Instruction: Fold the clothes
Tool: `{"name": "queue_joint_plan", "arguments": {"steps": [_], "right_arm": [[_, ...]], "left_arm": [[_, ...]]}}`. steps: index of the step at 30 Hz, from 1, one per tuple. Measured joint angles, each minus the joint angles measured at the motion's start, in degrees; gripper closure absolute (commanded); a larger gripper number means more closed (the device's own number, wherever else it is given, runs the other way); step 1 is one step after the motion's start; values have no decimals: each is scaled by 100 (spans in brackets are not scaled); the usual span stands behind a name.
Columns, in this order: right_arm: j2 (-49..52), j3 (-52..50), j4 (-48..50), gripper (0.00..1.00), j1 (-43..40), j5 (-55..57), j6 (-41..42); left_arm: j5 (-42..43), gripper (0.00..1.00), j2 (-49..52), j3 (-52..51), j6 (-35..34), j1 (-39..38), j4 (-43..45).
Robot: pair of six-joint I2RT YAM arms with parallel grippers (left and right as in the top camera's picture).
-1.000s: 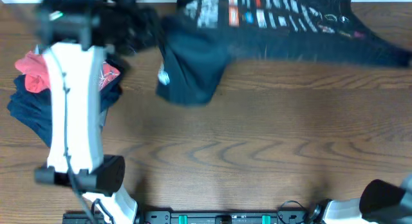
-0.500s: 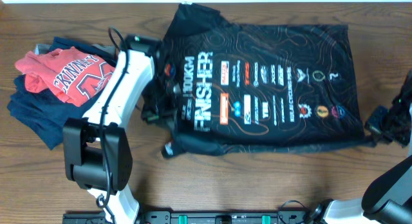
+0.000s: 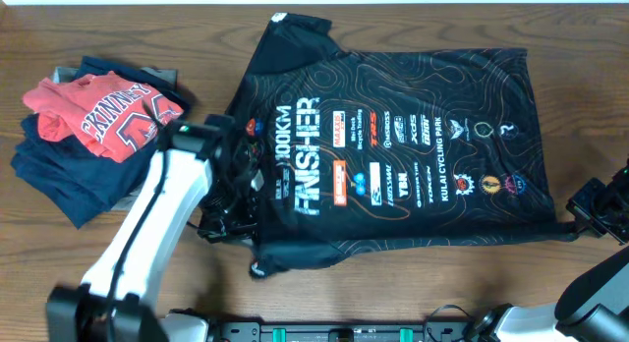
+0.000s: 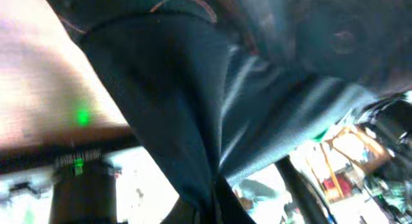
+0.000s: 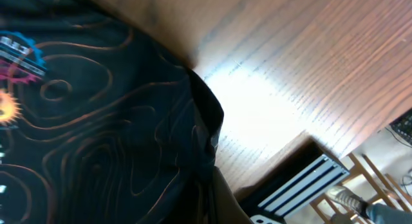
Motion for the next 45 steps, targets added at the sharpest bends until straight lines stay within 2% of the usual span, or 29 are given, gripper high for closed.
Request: {"name": "queue_joint_plan", "arguments": {"steps": [7, 18, 25, 32, 34, 35, 36, 38, 40, 42, 45], "right_arm": [[-33, -7, 721, 99, 450, -251, -20], [-33, -11, 1993, 99, 837, -452, -24], [42, -11, 2514, 97, 957, -562, -24], [621, -11, 3023, 96, 1113, -616, -26], [804, -13, 3182, 91, 1185, -649, -22], [890, -13, 3296, 88, 1215, -688, -20], [966, -13, 3418, 84, 1244, -748, -13], [1080, -15, 3670, 71, 1257, -916, -9], [1134, -15, 3781, 65, 1266, -1064, -35], [1130, -15, 3759, 62, 1266, -1161, -50], [1099, -15, 3467, 62, 1263, -1193, -63]], "left_arm": [[0, 94, -160, 0, -470, 39, 1419], [20, 94, 227, -2, -1552, 693, 3534], [26, 94, 798, -2, -1799, 708, 4350], [20, 94, 1421, -2, -1888, 710, 5285], [22, 94, 1491, -2, -1904, 708, 5493], [20, 92, 1513, -2, -1904, 710, 5589], [20, 86, 1526, -2, -1904, 708, 5692], [22, 61, 1528, -4, -1880, 710, 5904], [22, 43, 1528, -4, -1895, 715, 6041], [11, 38, 1528, -4, -1912, 719, 5965], [7, 38, 1528, -2, -1919, 721, 5449]]}}
